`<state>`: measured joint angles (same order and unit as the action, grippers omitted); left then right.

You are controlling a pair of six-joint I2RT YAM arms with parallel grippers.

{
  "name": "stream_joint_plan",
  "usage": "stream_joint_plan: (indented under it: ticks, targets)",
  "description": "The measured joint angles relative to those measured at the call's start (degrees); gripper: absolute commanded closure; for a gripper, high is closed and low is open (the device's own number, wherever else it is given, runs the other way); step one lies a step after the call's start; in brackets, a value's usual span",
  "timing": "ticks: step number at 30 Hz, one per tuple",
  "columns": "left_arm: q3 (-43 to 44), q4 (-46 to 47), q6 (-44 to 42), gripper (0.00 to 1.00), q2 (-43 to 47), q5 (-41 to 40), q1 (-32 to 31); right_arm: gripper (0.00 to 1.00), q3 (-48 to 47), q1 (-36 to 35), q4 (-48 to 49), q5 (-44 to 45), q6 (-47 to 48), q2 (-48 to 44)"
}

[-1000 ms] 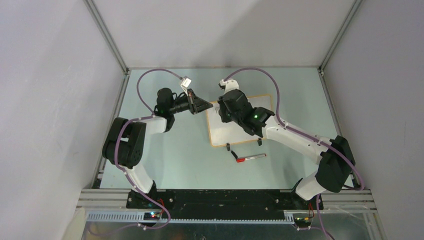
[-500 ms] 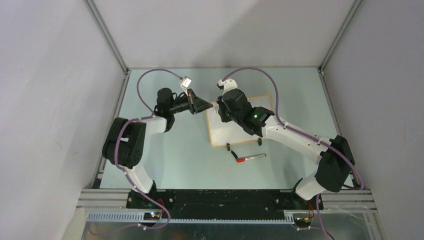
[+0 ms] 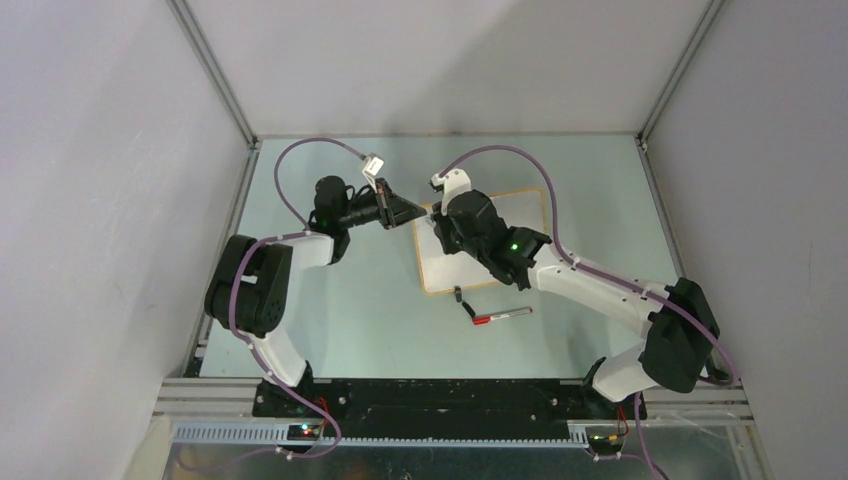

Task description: Write a sentence on the whiteboard

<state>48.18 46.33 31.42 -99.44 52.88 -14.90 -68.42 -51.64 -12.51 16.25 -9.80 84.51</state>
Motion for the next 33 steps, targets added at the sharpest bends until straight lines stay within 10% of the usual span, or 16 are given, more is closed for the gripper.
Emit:
stream_joint_plan:
  ticks: [33]
  targets:
    - [0.0, -0.2, -0.5, 0.95, 0.0, -0.1, 0.0, 1.0, 0.4, 2.8, -0.2, -2.8, 0.5, 0.6]
